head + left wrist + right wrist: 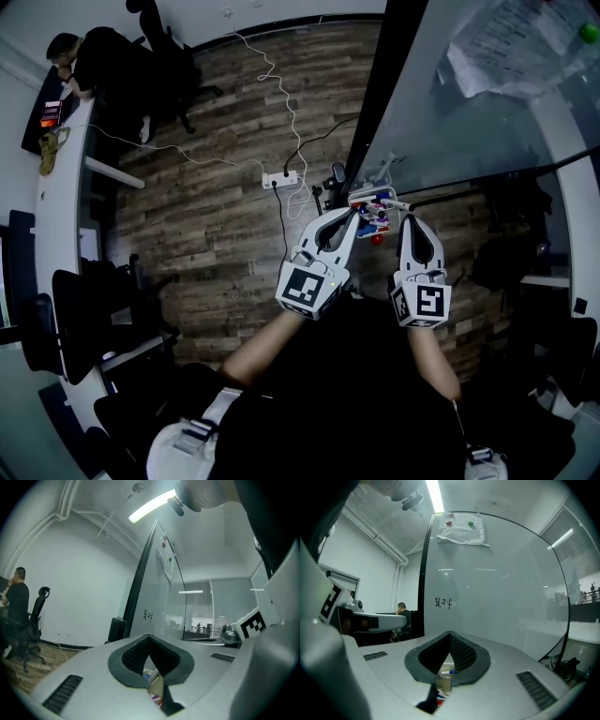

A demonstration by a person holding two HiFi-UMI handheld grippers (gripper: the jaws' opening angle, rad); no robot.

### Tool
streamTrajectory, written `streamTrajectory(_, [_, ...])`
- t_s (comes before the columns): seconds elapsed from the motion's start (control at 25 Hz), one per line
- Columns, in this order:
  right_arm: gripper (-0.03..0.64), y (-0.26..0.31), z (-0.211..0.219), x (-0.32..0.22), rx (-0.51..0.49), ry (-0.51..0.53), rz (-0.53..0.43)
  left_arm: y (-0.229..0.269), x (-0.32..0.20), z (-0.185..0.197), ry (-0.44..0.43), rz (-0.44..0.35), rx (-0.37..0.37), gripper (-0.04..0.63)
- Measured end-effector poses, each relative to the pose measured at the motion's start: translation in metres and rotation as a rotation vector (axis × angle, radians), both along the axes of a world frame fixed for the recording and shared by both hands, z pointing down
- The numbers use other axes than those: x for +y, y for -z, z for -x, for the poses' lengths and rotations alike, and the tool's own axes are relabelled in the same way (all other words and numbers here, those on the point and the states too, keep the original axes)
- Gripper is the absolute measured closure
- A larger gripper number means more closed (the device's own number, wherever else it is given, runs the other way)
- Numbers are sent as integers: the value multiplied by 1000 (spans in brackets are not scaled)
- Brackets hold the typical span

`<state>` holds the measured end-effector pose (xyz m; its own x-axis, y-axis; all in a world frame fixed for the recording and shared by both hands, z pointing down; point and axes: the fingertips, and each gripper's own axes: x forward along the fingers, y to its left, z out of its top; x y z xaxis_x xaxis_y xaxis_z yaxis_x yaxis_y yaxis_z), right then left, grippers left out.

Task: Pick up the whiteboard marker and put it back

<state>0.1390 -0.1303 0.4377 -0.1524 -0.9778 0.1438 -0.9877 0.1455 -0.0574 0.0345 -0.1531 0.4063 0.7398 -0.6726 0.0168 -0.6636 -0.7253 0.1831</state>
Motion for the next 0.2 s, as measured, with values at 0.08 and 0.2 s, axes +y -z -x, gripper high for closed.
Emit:
streamTrajectory(0.08, [603, 0, 1, 0, 0, 2, 0, -2, 1, 1, 1, -3, -2, 588])
streamTrajectory(0.2, [604, 1, 3, 1, -1, 5, 0, -9, 3, 1, -3, -7, -8, 588])
